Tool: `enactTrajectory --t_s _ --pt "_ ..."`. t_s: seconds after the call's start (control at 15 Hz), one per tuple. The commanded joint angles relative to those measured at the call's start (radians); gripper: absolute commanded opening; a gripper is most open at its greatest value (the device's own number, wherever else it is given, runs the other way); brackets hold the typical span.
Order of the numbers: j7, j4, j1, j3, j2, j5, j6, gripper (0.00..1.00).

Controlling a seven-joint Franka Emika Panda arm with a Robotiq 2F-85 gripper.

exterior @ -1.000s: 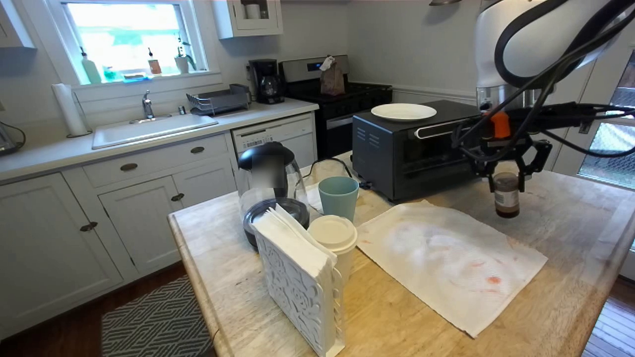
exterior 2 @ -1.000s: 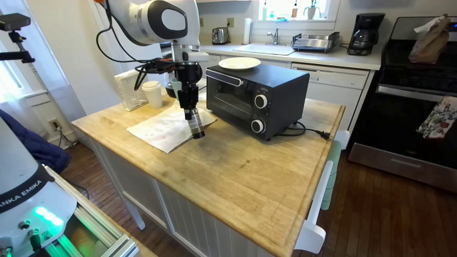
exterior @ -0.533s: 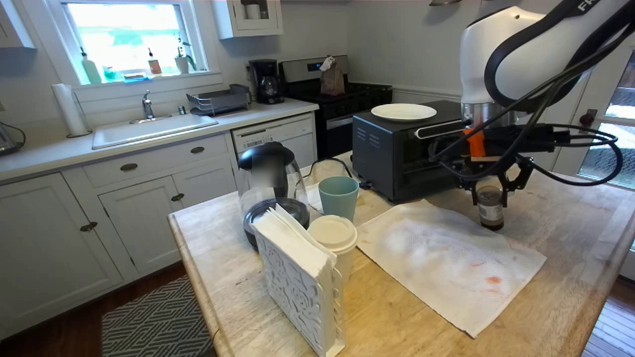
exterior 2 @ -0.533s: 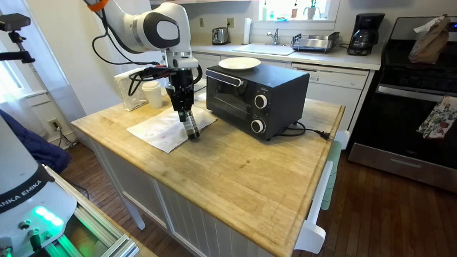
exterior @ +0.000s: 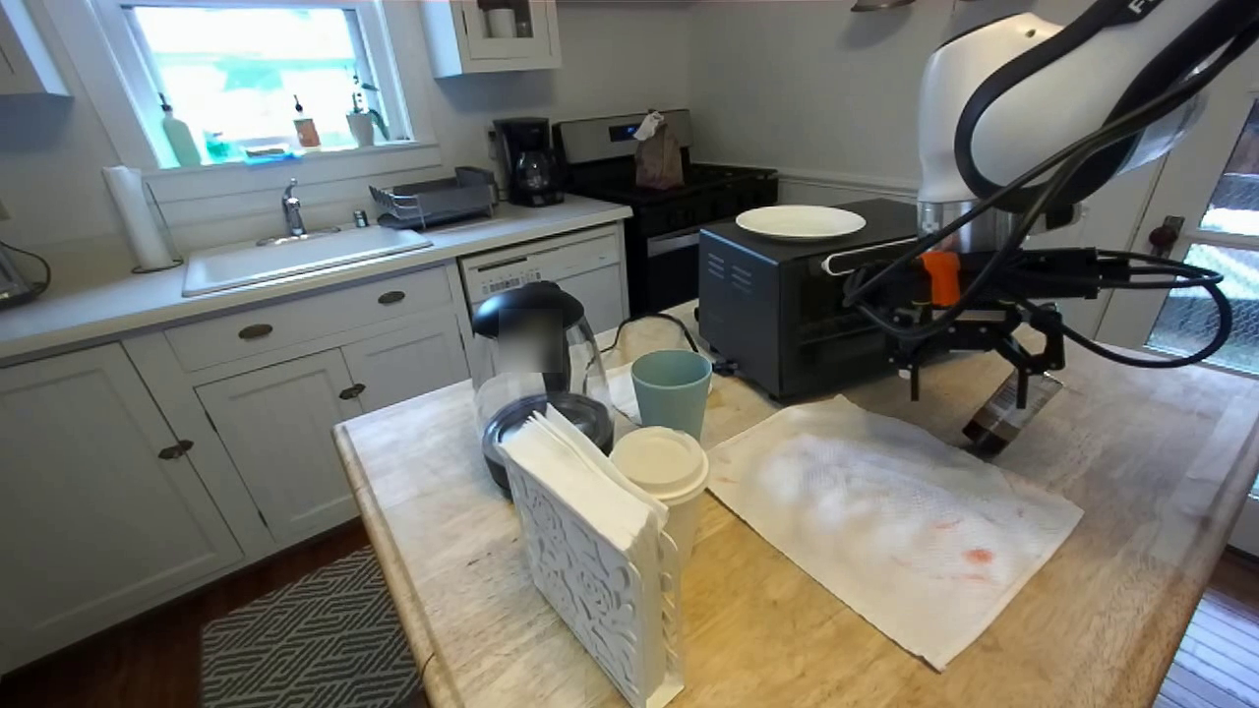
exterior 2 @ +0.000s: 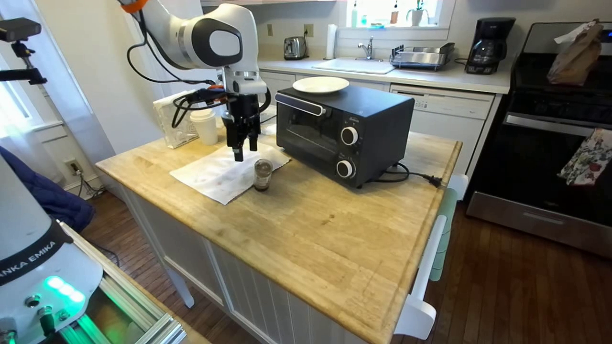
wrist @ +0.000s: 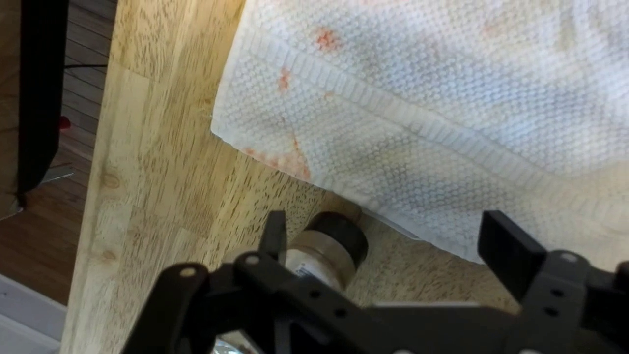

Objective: Put the spice bottle upright on the towel

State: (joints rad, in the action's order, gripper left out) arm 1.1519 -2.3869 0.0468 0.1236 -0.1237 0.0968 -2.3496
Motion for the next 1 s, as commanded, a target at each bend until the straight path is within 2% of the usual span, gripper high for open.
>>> enactTrajectory --t_s 0.0,0.4,0.6,0.8,0.93 --pt "-0.076 -0.017 0.017 -0.003 0.017 -0.075 -0.004 1.00" --pt "-0.090 -0.011 0.037 0.023 0.014 -0.078 0.020 1.00" --pt "0.006 -0.005 0.046 0.058 0.032 -0.023 0.102 1.00" --pt "0.142 -0.009 0.049 0.083 0.024 0.033 0.074 1.00" --pt "0.175 -0.012 0.054 0.084 0.010 0.015 0.022 1.00"
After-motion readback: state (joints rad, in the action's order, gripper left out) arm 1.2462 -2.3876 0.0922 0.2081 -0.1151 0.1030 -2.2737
